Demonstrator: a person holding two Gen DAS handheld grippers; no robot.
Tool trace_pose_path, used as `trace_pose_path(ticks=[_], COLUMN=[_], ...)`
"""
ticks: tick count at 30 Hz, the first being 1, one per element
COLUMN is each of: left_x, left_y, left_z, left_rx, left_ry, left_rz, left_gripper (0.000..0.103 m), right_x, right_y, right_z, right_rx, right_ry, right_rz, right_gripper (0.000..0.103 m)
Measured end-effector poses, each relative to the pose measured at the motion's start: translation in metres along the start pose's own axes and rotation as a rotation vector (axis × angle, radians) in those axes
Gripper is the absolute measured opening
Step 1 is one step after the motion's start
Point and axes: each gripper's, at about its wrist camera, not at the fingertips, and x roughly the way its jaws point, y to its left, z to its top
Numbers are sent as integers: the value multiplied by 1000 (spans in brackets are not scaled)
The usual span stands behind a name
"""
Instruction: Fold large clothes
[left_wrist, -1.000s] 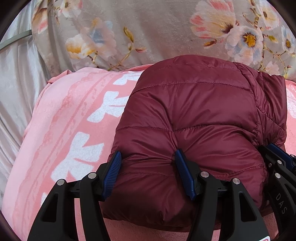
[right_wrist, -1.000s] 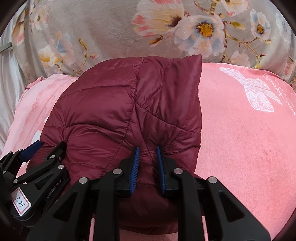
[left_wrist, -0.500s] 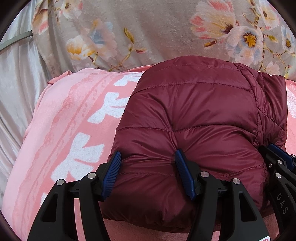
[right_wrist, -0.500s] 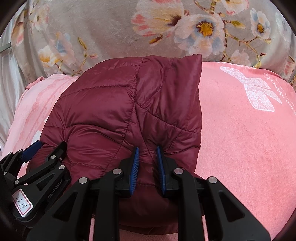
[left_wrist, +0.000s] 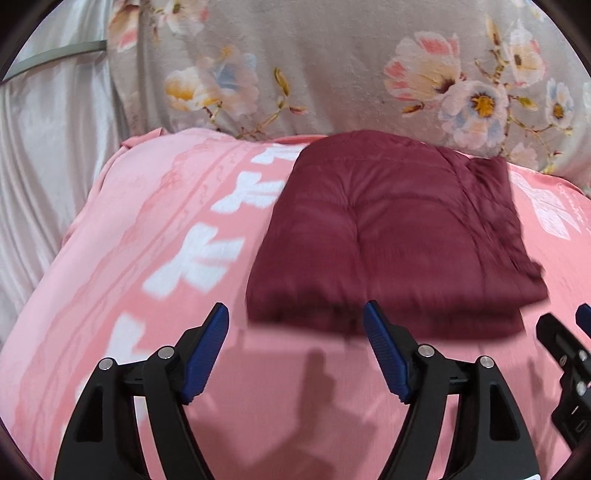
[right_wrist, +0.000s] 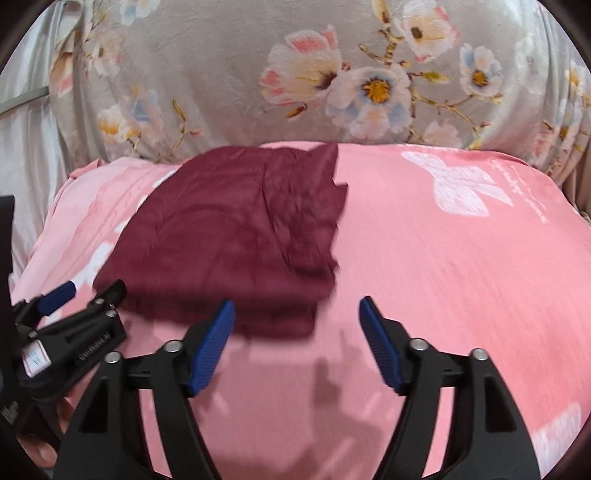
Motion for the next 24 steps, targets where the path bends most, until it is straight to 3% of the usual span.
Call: trace_pose_path(ticks=[5,8,9,11,18,24], left_x=[-26,-38,-40,-43,-50,-49], left_y=[-5,-7,-8,-12,-10,-11], left_z=[-37,-49,-54,-61,-70,-71], left_rx=[29,30,28,36,17,22], left_ry=[32,38,45,72,63,67], left_rz=[5,2,3,7,48,62], left_gripper=[73,77,77,78,78,78], right_x=[-27,-50,-57,-64,-71,-65], right_y=[0,2,6,12,15,14], right_z=[-41,-52,-58,-64,-67,-67], right_rx=[1,-12,-26,-51,-60,-50], right_ry=[43,-7,-17,-18,-42,-11], right_rz=[-2,-23,-30,-31,-55,-45], right_gripper=[76,82,88,88,89,89])
